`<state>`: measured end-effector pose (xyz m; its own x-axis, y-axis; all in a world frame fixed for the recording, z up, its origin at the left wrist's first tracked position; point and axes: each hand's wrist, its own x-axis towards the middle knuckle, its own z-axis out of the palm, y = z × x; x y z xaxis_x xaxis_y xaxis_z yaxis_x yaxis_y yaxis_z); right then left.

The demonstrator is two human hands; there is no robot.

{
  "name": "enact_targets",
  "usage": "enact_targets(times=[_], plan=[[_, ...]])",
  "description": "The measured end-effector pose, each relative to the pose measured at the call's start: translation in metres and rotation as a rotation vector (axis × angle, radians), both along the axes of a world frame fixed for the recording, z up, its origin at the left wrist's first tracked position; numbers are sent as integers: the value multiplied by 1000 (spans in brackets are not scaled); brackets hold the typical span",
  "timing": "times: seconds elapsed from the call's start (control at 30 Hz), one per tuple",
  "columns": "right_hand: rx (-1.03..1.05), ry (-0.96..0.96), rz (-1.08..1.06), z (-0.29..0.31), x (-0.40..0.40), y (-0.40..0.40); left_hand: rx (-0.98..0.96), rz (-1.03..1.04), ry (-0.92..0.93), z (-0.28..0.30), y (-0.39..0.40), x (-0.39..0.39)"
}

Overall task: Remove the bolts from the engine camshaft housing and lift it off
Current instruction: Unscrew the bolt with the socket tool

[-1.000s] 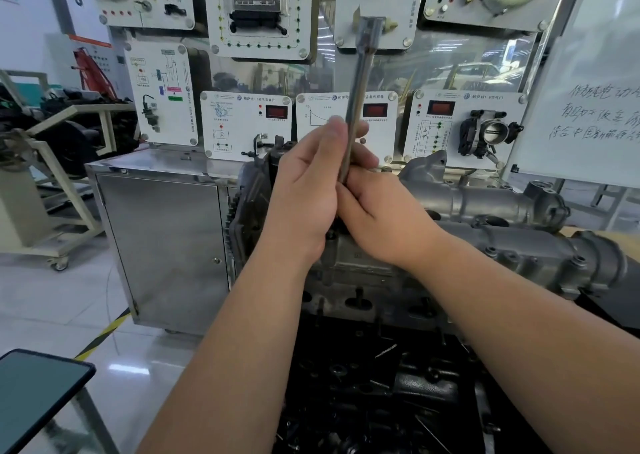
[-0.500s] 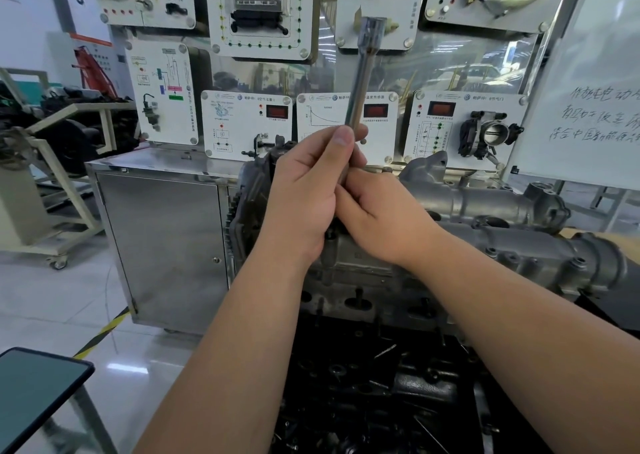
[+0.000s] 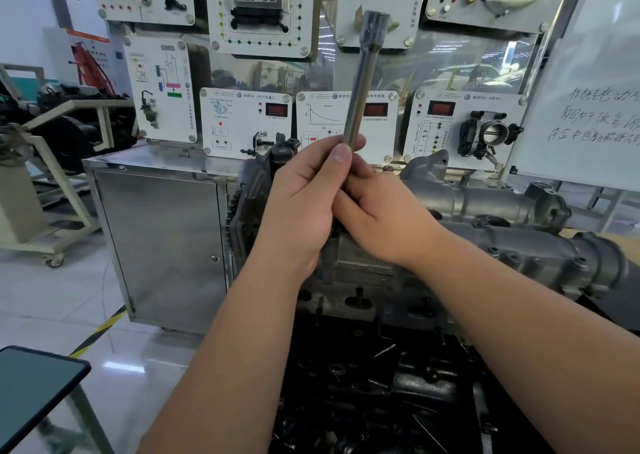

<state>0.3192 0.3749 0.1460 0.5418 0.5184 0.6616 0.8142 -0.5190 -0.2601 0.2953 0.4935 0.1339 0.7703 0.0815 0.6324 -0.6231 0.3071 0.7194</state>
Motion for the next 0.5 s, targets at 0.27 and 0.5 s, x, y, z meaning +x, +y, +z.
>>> enact_targets(times=[0.27,0.5], plan=[[4,-22,14,0,1,1,-21,11,-19,-4,-1,1],[14,-75,-35,-1,1,3,-211,40,-17,-4,-7,6]])
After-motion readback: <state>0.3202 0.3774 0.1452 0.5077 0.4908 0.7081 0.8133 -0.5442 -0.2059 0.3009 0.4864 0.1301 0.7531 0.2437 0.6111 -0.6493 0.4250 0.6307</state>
